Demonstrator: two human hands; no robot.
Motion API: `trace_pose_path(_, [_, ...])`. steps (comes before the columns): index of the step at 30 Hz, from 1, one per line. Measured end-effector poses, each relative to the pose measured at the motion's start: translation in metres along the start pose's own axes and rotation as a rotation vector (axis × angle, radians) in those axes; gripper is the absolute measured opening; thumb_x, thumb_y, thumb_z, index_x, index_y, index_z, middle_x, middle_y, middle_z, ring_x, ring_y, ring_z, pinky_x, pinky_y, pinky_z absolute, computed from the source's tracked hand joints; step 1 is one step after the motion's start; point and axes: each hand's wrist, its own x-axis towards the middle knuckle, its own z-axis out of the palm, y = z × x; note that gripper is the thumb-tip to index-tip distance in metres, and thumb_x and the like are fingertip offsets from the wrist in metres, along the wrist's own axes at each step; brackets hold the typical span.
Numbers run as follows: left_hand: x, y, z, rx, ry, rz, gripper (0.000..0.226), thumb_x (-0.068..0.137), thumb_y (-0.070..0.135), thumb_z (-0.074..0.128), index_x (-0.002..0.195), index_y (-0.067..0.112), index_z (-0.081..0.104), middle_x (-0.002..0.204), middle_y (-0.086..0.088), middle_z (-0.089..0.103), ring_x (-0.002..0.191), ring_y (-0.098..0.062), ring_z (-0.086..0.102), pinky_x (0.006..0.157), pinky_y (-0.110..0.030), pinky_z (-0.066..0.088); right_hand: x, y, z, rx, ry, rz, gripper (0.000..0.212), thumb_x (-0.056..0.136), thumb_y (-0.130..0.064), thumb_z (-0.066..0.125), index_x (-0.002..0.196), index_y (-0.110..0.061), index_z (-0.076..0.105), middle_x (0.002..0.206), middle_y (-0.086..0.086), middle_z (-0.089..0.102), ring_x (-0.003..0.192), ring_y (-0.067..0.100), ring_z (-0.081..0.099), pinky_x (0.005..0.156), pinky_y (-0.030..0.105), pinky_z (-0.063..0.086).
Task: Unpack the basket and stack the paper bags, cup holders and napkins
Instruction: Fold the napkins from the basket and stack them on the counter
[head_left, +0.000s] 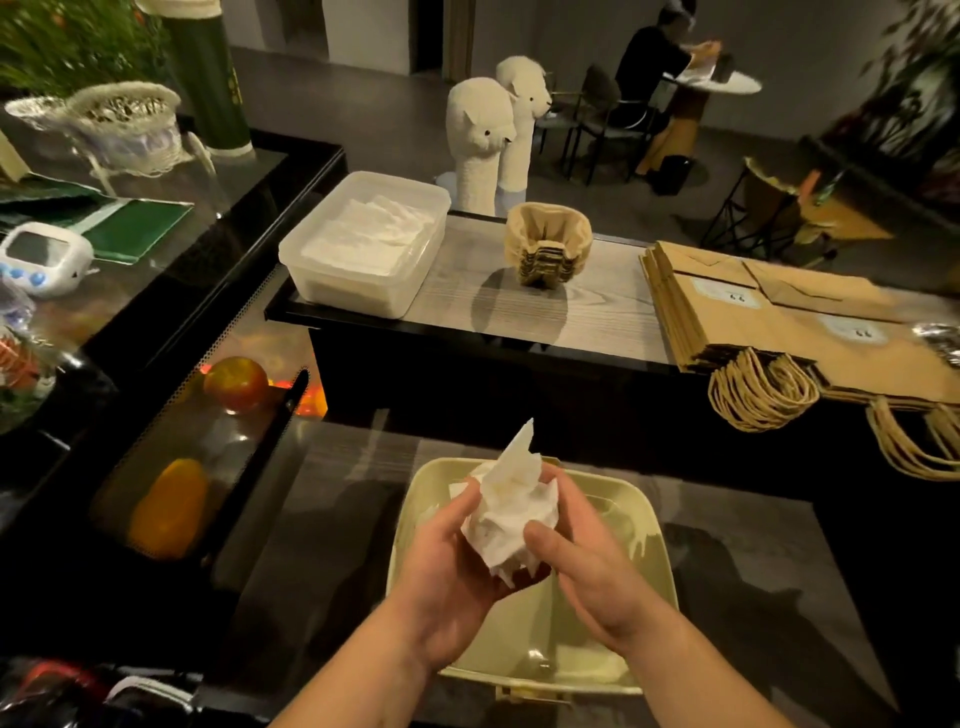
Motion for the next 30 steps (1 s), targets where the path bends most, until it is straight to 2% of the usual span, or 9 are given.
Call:
trace_pose_path(3, [0.001,0.001,-0.001,-0.025,0.012,0.015,0.046,0.092,0.041,0.052,0.120,0.015,0.076,0.126,-0.016,0.072,0.114,-0.037,0.068,0.111,-0.061,0.043,-0.002,-0.009,0.009,-0.007,0.104,-0.024,0.068,0.082,-0.068,0.068,0.131,-0.021,0.058,0.127,0.008,0.068,0.121,0.030,0.064,0.105,0.047,0.049])
trace_pose_path(6, [0.004,0.000,-0.006,-0.040,0.034,-0.007,0.048,0.092,0.037,0.057,0.129,0.010,0.070,0.125,-0.019,0.071,0.104,-0.036,0.068,0.105,-0.058,0.044,0.004,-0.011,0.008,0.005,0.288,-0.039,0.034,0.081,-0.050,0.076,0.105,-0.027,0.071,0.112,0.008,0.071,0.114,0.036,0.063,0.101,0.052,0.052])
trace_pose_path(7, [0.004,-0.001,-0.007,-0.030,0.044,-0.010,0.046,0.091,0.035,0.058,0.128,0.010,0.071,0.125,-0.019,0.071,0.104,-0.036,0.067,0.104,-0.058,0.044,0.006,-0.011,0.003,-0.057,0.308,-0.050,0.032,0.078,-0.041,0.077,0.107,-0.032,0.070,0.115,0.005,0.070,0.116,0.032,0.063,0.102,0.051,0.052])
trace_pose_path(11, [0.005,-0.007,-0.010,0.055,0.076,0.012,0.050,0.086,0.032,0.063,0.132,0.015,0.066,0.123,-0.017,0.072,0.101,-0.033,0.069,0.088,-0.049,0.052,0.006,-0.018,-0.014,-0.262,0.098,-0.076,0.069,0.080,-0.002,0.068,0.133,-0.044,0.056,0.127,-0.016,0.064,0.119,0.011,0.063,0.097,0.034,0.056])
trace_pose_path(14, [0.008,-0.009,-0.011,0.074,0.110,0.027,0.052,0.080,0.029,0.069,0.131,0.016,0.065,0.119,-0.016,0.074,0.098,-0.031,0.072,0.076,-0.041,0.057,0.008,-0.020,-0.017,-0.531,0.122,-0.105,0.054,0.081,0.012,0.068,0.115,-0.030,0.072,0.115,-0.014,0.067,0.111,0.006,0.063,0.091,0.025,0.054])
trace_pose_path(17, [0.012,-0.010,-0.015,-0.016,0.118,-0.009,0.054,0.079,0.025,0.071,0.131,0.013,0.064,0.119,-0.018,0.074,0.097,-0.033,0.071,0.078,-0.042,0.057,0.009,-0.019,-0.015,-0.418,0.314,-0.077,0.028,0.093,0.002,0.063,0.093,-0.022,0.078,0.096,-0.005,0.074,0.095,0.010,0.069,0.083,0.029,0.055])
trace_pose_path(23, [0.009,-0.010,-0.019,-0.145,0.033,-0.057,0.051,0.080,0.020,0.064,0.128,0.005,0.063,0.111,-0.019,0.074,0.091,-0.032,0.073,0.085,-0.046,0.051,0.009,-0.021,-0.016,0.110,0.491,0.070,0.021,0.102,-0.022,0.056,0.112,-0.013,0.072,0.106,0.013,0.076,0.104,0.035,0.071,0.097,0.053,0.053])
trace_pose_path(27, [0.009,-0.008,-0.023,-0.147,0.009,-0.056,0.050,0.080,0.018,0.064,0.128,0.003,0.063,0.114,-0.021,0.073,0.098,-0.036,0.071,0.093,-0.049,0.048,0.010,-0.023,-0.018,0.122,0.536,0.053,0.023,0.105,-0.026,0.051,0.115,-0.025,0.072,0.102,0.007,0.078,0.098,0.031,0.072,0.094,0.054,0.054])
trace_pose_path(30, [0.009,-0.007,-0.024,-0.123,-0.012,-0.054,0.068,0.069,0.019,0.085,0.132,0.005,0.063,0.122,-0.022,0.071,0.102,-0.036,0.071,0.094,-0.049,0.050,0.009,-0.019,-0.017,-0.017,0.541,-0.010,0.025,0.105,-0.028,0.051,0.113,-0.038,0.072,0.102,-0.004,0.077,0.099,0.023,0.071,0.090,0.044,0.059])
